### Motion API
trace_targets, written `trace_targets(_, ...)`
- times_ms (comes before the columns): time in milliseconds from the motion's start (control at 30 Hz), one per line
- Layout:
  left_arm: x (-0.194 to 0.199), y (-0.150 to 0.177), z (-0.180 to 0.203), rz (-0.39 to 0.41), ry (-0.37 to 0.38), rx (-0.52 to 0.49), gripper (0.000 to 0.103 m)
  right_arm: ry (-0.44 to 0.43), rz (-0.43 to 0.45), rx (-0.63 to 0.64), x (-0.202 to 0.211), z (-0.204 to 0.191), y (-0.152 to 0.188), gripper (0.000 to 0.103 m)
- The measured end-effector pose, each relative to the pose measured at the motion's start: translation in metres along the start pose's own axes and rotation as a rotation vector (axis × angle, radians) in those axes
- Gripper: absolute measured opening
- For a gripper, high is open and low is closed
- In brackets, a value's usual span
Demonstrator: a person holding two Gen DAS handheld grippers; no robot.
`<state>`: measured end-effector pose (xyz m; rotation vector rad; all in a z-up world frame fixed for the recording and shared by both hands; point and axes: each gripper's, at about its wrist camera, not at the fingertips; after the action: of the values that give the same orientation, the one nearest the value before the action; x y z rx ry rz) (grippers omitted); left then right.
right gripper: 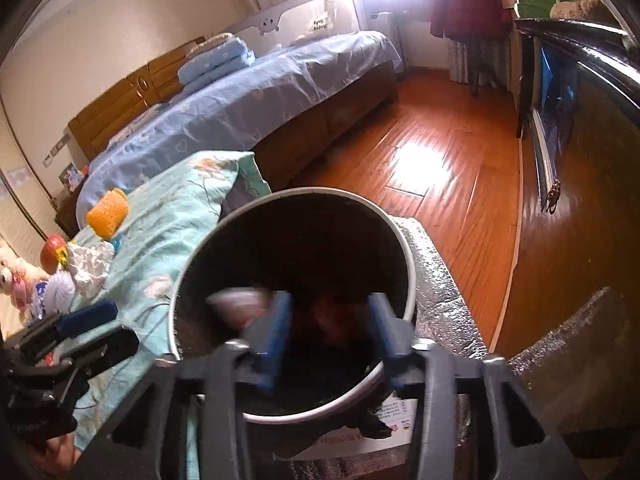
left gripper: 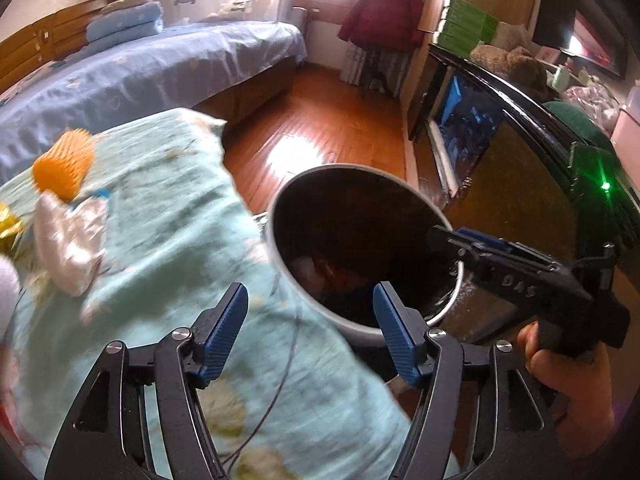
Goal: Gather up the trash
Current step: 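Open the right tool over the bin while the left tool releases the plastic bag, then move both open tools back over the table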
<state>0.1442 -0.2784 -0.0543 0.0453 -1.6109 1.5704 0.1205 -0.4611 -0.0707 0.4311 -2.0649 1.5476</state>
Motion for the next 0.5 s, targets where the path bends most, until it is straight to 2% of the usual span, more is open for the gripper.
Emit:
trace_targets(67,0.008,0.007,-0.010,0.006,-0.020,0.018,0.067,-0.016,0.008,-0.001,0.002,-0.004,0.000,0.056)
trace_targets(133,0.017,0.014,-0.021,0.009,-0.043,0.037,0.067,-0.036,0.018,-0.004,0.005,-0.011,0.001,0.068)
trace_targets(233,0.032,0.025,-0.037,0.016,-0.074,0.070,0.068,-0.064,0.033,-0.009,0.010,-0.023,0.004,0.075)
trace_targets(300,0.043,0.031,-0.050,0.023,-0.104,0.094,0.068,-0.091,0.030,-0.007,0.011,-0.033,0.007,0.080)
trace_targets(500,0.076,0.045,-0.081,0.053,-0.177,0.156,0.069,-0.161,0.013,0.013,0.014,-0.069,0.018,0.084)
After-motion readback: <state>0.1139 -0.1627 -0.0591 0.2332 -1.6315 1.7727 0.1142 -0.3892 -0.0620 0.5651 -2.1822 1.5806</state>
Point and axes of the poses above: each gripper's, at about its wrist camera, not at the fingertips, and x roughly against the way its jaws point, z to its right, y to its underside, and after that the axes turned 13 degrees about z, right-handed
